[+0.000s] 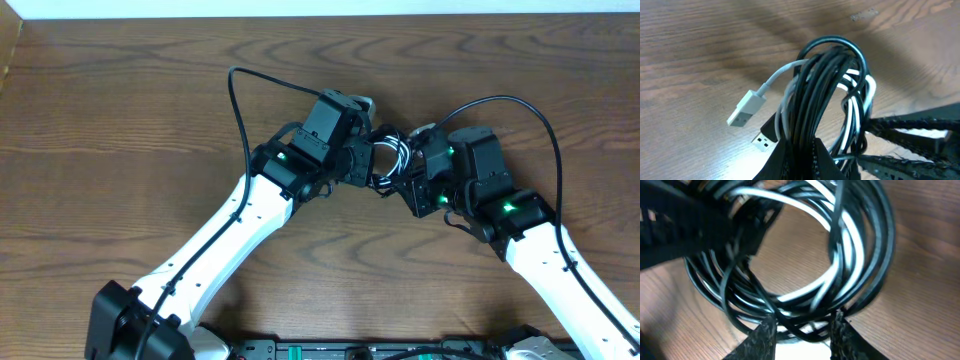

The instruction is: Untangle cables

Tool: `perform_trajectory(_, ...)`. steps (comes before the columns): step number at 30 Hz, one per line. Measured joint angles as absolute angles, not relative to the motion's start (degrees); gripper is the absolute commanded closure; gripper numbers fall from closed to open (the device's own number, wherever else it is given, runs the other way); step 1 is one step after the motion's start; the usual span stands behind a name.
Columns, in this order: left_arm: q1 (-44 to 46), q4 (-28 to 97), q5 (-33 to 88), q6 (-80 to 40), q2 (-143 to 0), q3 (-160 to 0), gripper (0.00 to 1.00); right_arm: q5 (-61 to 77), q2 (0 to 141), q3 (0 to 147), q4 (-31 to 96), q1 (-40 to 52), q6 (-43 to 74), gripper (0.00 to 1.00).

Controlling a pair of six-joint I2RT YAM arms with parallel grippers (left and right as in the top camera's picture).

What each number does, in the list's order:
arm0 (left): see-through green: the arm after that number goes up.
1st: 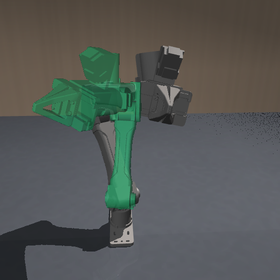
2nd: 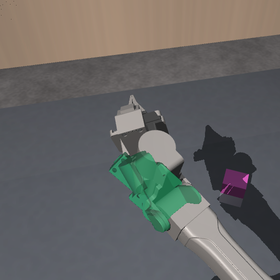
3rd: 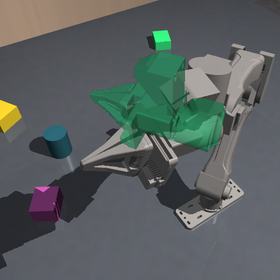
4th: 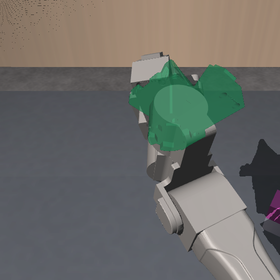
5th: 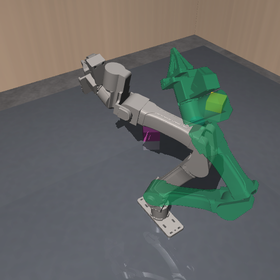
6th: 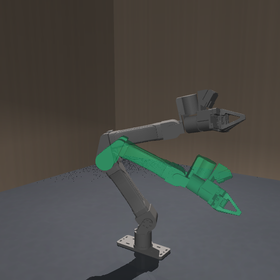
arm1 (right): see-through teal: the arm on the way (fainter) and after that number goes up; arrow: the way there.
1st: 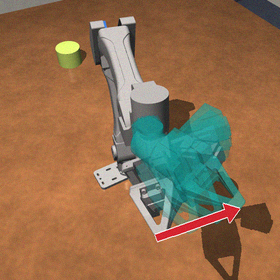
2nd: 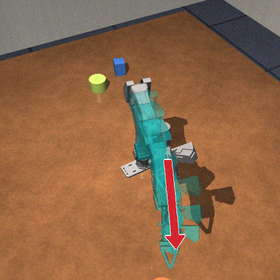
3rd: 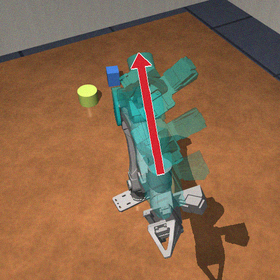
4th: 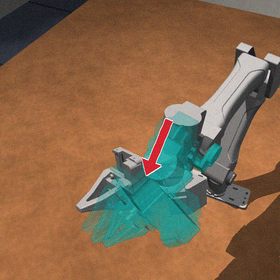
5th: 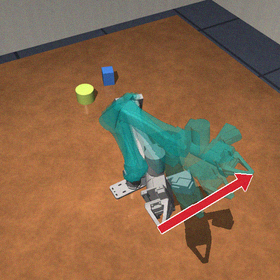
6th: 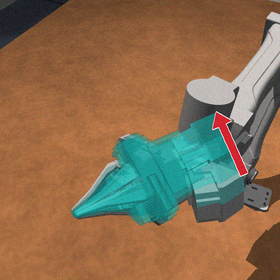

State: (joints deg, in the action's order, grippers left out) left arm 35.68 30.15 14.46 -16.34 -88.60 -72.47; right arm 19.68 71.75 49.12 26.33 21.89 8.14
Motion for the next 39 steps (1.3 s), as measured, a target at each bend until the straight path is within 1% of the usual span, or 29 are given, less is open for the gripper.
perform_trajectory(4, 35.70, 28.34, 18.90, -16.51, -88.60, -72.47, 0.92, 19.92, 71.75, 49.12, 27.27, 22.13, 8.05, 0.73)
perform_trajectory(5, 35.73, 27.57, 20.23, -16.51, -88.60, -72.47, 0.93, 19.92, 71.75, 49.12, 27.42, 22.24, 8.05, 0.72)
perform_trajectory(7, 35.75, 26.55, 23.75, -16.51, -88.60, -72.47, 0.93, 20.12, 71.75, 49.12, 27.31, 22.48, 8.05, 0.68)
perform_trajectory(15, 34.79, 25.87, 32.14, -16.71, -86.28, -72.47, 0.93, 20.23, 71.81, 49.12, 28.56, 22.81, 6.74, 0.64)
perform_trajectory(16, 34.09, 25.71, 33.87, -16.95, -85.27, -72.47, 0.93, 20.58, 71.83, 49.12, 28.29, 22.81, 6.72, 0.65)
perform_trajectory(18, 33.12, 25.61, 35.77, -17.17, -84.55, -72.47, 0.93, 20.82, 71.88, 49.12, 28.01, 22.85, 6.68, 0.72)
perform_trajectory(19, 32.73, 25.63, 36.38, -17.30, -84.42, -72.47, 0.93, 20.97, 71.90, 49.12, 27.73, 22.85, 6.52, 0.81)
perform_trajectory(20, 32.29, 25.69, 37.12, -17.43, -84.40, -72.47, 0.93, 21.15, 71.92, 49.12, 27.20, 22.87, 6.02, 0.92)
perform_trajectory(21, 32.10, 25.85, 37.36, -17.43, -84.40, -72.47, 0.93, 21.17, 71.96, 49.12, 27.05, 22.94, 6.24, 0.98)
perform_trajectory(28, 31.97, 30.46, 36.84, -16.40, -84.64, -72.47, 0.93, 20.75, 72.40, 49.12, 22.94, 22.96, 6.31, 0.99)
perform_trajectory(32, 32.03, 31.59, 36.62, -16.19, -86.59, -72.47, 0.93, 18.81, 72.40, 49.12, 22.83, 22.96, 7.29, 0.99)
perform_trajectory(33, 32.01, 31.59, 36.38, -16.05, -86.94, -72.47, 0.93, 17.12, 72.40, 49.12, 23.09, 22.96, 8.08, 0.98)
perform_trajectory(34, 31.88, 31.57, 36.16, -16.05, -87.02, -72.47, 0.93, 15.20, 72.40, 49.12, 23.55, 22.96, 9.08, 0.91)
perform_trajectory(37, 30.46, 31.51, 36.10, -16.03, -87.02, -72.47, 0.92, 15.66, 72.40, 49.12, 24.84, 22.83, 9.28, 0.56)
perform_trajectory(38, 29.32, 31.48, 36.07, -16.03, -87.02, -72.47, 0.92, 18.31, 72.40, 49.12, 25.71, 22.79, 7.68, 0.47)
perform_trajectory(39, 28.82, 31.48, 36.05, -15.79, -87.02, -72.47, 0.92, 19.40, 72.40, 49.12, 26.11, 22.79, 6.59, 0.47)
